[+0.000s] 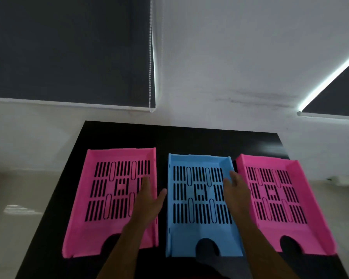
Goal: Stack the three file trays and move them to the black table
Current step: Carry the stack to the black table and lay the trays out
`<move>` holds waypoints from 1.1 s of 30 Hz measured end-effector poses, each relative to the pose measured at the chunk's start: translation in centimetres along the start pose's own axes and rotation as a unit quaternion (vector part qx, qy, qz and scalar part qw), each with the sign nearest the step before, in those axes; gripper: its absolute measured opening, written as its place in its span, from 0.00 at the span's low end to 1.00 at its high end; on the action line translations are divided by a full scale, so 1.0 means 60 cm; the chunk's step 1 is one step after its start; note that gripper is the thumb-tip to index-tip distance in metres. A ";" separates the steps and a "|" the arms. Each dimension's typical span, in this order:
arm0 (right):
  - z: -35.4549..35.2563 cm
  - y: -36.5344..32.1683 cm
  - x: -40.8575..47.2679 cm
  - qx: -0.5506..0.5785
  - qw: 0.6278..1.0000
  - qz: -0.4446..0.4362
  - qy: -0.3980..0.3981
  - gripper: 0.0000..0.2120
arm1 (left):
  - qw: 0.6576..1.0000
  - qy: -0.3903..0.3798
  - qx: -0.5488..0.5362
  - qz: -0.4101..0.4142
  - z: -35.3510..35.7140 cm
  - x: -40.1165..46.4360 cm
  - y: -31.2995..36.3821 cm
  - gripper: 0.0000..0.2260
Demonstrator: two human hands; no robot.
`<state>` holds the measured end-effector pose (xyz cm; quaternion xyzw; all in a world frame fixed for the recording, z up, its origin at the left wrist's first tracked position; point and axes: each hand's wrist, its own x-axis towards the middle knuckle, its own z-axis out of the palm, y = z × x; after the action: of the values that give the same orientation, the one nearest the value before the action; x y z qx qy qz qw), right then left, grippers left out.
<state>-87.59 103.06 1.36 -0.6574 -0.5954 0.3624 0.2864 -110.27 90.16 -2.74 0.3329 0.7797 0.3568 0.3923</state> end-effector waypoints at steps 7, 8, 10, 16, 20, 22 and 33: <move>-0.083 0.129 0.004 -0.077 0.991 0.072 -0.078 0.32 | 0.997 -0.023 0.066 0.031 0.076 -0.027 -0.014 0.41; -0.083 0.141 -0.004 -0.077 0.990 0.066 -0.094 0.38 | 0.996 -0.023 0.074 0.036 0.081 -0.032 -0.017 0.40; -0.083 0.157 -0.015 -0.083 0.990 0.041 -0.105 0.40 | 0.996 -0.016 0.080 0.032 0.091 -0.040 -0.017 0.38; -0.085 0.175 -0.014 -0.052 0.991 0.021 -0.120 0.27 | 0.995 0.014 0.093 0.016 0.116 -0.053 -0.002 0.32; -0.091 0.188 -0.010 -0.060 0.990 -0.007 -0.130 0.22 | 0.994 0.029 0.099 0.026 0.121 -0.056 0.004 0.31; -0.092 0.192 -0.006 -0.064 0.989 -0.004 -0.131 0.21 | 0.994 0.031 0.102 0.033 0.124 -0.054 0.005 0.31; -0.079 0.180 0.044 -0.091 0.987 -0.029 -0.128 0.18 | 0.994 0.024 0.101 0.039 0.119 -0.011 0.019 0.29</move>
<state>-77.41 104.59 -5.04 -0.6110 -0.6768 0.3795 0.1572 -103.60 92.32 -4.67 0.3925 0.8072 0.2996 0.3235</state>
